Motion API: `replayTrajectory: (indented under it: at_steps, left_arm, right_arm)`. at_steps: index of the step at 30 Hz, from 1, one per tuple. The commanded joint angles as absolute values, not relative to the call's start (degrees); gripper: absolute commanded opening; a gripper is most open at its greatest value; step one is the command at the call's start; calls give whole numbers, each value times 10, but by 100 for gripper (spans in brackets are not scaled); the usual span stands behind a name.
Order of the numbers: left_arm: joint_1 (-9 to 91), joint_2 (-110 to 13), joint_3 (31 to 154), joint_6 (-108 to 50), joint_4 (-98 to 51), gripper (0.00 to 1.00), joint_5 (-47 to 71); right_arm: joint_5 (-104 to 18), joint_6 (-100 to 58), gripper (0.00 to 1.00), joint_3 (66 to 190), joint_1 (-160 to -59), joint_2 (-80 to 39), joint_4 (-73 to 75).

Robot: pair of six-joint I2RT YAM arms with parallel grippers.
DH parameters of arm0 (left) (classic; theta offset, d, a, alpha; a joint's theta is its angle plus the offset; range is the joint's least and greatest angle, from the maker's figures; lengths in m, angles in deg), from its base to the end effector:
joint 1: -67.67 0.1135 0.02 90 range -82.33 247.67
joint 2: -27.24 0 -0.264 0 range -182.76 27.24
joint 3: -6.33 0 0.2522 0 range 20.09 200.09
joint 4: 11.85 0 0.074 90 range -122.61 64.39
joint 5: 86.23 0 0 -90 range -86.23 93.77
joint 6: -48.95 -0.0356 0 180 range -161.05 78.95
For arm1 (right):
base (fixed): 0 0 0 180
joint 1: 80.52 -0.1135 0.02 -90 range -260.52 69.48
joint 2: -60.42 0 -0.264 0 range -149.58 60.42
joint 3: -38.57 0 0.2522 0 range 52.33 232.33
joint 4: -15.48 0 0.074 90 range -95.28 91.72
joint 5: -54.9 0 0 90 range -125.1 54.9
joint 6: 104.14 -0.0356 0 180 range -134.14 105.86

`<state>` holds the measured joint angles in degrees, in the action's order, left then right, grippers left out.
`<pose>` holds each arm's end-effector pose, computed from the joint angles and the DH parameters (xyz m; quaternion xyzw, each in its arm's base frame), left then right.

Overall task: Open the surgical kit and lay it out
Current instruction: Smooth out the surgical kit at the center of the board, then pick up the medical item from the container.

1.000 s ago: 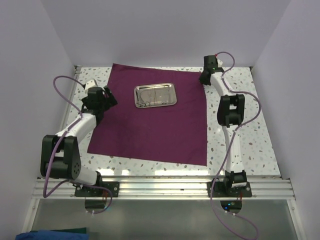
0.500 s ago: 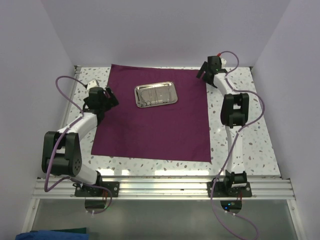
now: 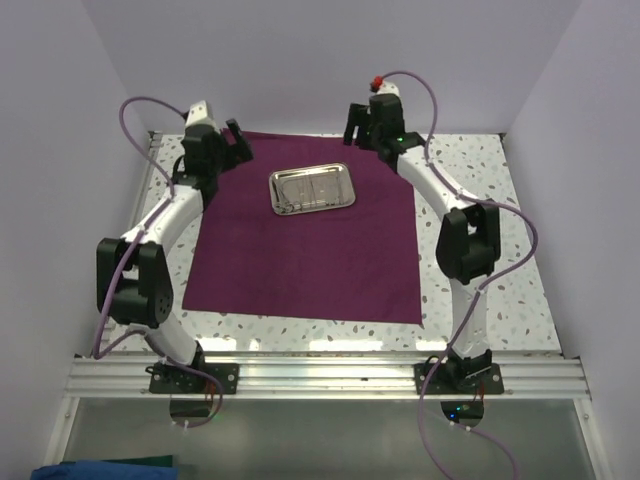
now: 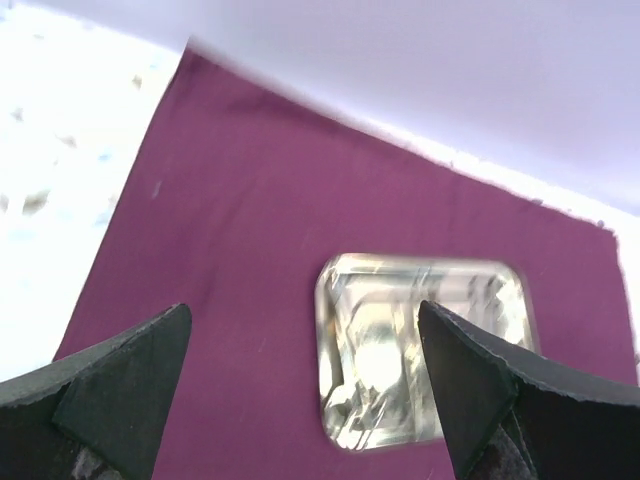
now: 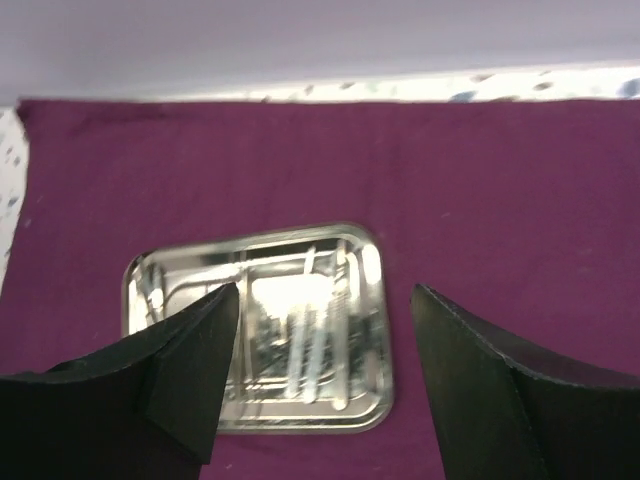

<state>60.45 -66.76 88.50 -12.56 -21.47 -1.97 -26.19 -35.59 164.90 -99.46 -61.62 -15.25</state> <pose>0.3845 -0.0451 0.2851 -0.1800 0.8059 -0.1331 0.5481 0.4835 0.1601 0.3075 0.0595 0.8464 0.1193 0.5156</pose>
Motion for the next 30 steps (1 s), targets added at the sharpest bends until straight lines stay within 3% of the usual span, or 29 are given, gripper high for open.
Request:
replayTrajectory:
  at_steps: [1, 6, 9, 21, 30]
  left_arm:
    - [605, -710, 1042, -156, -280, 100, 3]
    - [605, -823, 1262, -187, -401, 100, -7]
    - [605, -868, 1321, -202, -452, 100, -1]
    - [606, -788, 1094, -193, -322, 100, 20]
    - [606, -747, 1029, -197, -290, 100, 20]
  right_arm:
    - [-300, -352, 72, 1635, -1009, -634, -148]
    - [-300, -348, 61, 1687, -1028, -706, -196]
    - [-290, -341, 57, 1720, -1033, -741, -219]
    - [-275, -328, 52, 1777, -1050, -811, -246]
    - [-197, -307, 50, 1743, -1072, -772, -224]
